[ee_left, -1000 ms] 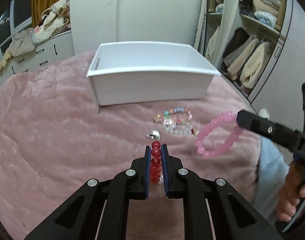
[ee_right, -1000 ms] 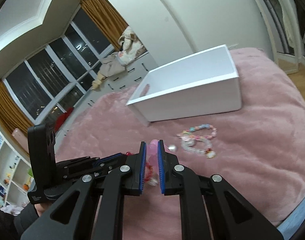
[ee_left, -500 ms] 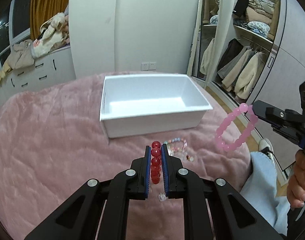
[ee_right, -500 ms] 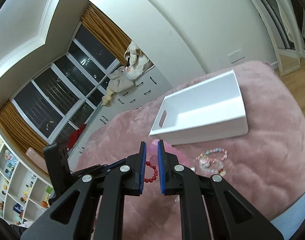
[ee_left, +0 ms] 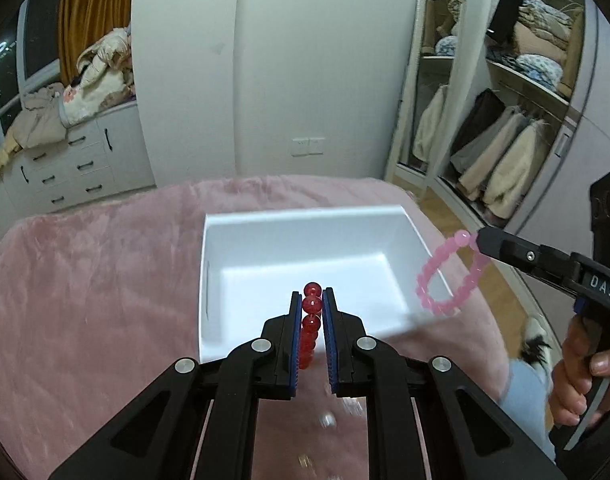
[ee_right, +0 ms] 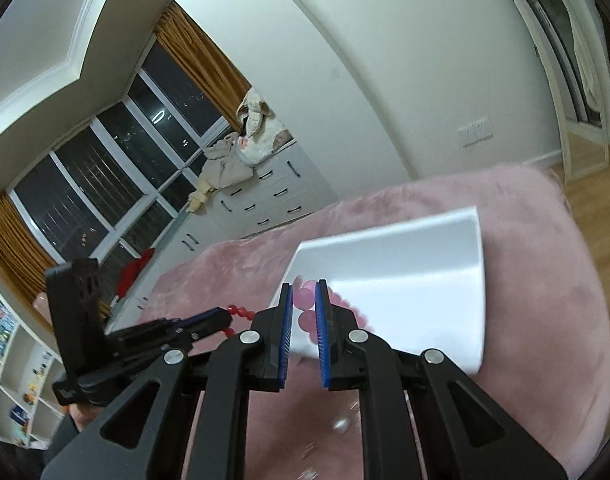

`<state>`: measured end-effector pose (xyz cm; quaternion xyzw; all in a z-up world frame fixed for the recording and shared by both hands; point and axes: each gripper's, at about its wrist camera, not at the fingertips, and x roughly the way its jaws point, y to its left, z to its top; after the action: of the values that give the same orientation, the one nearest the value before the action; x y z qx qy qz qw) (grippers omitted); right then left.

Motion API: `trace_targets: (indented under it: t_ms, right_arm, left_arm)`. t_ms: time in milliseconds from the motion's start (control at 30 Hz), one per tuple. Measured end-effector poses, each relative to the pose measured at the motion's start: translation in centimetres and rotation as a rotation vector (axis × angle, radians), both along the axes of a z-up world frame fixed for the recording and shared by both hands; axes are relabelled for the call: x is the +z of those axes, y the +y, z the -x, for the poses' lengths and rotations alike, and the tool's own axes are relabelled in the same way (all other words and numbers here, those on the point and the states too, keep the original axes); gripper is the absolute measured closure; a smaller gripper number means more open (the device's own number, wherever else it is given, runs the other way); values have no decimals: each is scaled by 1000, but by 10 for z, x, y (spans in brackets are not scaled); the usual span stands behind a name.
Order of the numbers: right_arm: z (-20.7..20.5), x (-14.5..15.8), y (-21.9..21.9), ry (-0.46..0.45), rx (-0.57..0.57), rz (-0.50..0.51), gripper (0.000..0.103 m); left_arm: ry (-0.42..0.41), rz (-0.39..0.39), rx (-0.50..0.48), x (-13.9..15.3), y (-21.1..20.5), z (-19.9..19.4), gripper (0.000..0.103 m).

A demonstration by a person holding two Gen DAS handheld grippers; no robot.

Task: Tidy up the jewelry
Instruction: 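Carry both bracelets over the white box and open both tools to drop them, then withdraw both tools from the box and move them toward the small charms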

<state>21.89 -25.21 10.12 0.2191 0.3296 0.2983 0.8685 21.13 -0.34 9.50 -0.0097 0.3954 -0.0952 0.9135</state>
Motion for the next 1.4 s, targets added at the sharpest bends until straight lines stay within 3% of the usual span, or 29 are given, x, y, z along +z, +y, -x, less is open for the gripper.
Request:
trace_targets:
  t_ms: [67, 333, 500, 533, 567, 600, 633, 667, 833, 1067, 1233, 1267, 1333, 1400]
  right_arm:
    - [-23, -10, -1, 13, -25, 32, 91]
    - [-74, -76, 15, 86, -41, 112, 91]
    - [-80, -97, 21, 121, -26, 94, 89]
    - [-77, -96, 21, 114, -31, 91, 86]
    - [-74, -93, 20, 108, -40, 92, 80]
    - [-70, -87, 17, 94, -56, 94, 51]
    - [-63, -79, 13, 66, -78, 85, 27]
    - [-55, -70, 9, 29, -92, 68, 23]
    - [-17, -35, -4, -60, -148, 126, 6]
    - [32, -32, -15, -52, -178, 204, 5]
    - [56, -59, -10, 61, -187, 195, 5]
    - [61, -66, -11, 84, -183, 191, 6]
    - [71, -83, -3, 116, -156, 221, 22]
    - [79, -96, 9, 117, -115, 276, 31]
  left_arm:
    - [-7, -2, 19, -6, -1, -18, 88]
    - [148, -25, 93, -78, -2, -89, 88]
    - [164, -13, 138, -90, 1, -100, 87]
    - [164, -1, 148, -89, 3, -99, 82]
    - [163, 3, 154, -87, 3, -96, 71]
    - [153, 4, 163, -83, 4, -92, 65]
    - [137, 3, 171, -78, 4, -87, 50]
    - [115, 0, 180, -72, 5, -81, 41]
    - [14, 30, 153, -39, 5, -41, 22]
    - [-24, 3, 90, -35, -6, 19, 15]
    - [-23, -88, 58, -55, -20, 65, 15]
    - [-19, -91, 54, -59, -21, 71, 15]
    - [6, -74, 38, -76, -22, 89, 15]
    - [31, -52, 26, -92, -22, 103, 15]
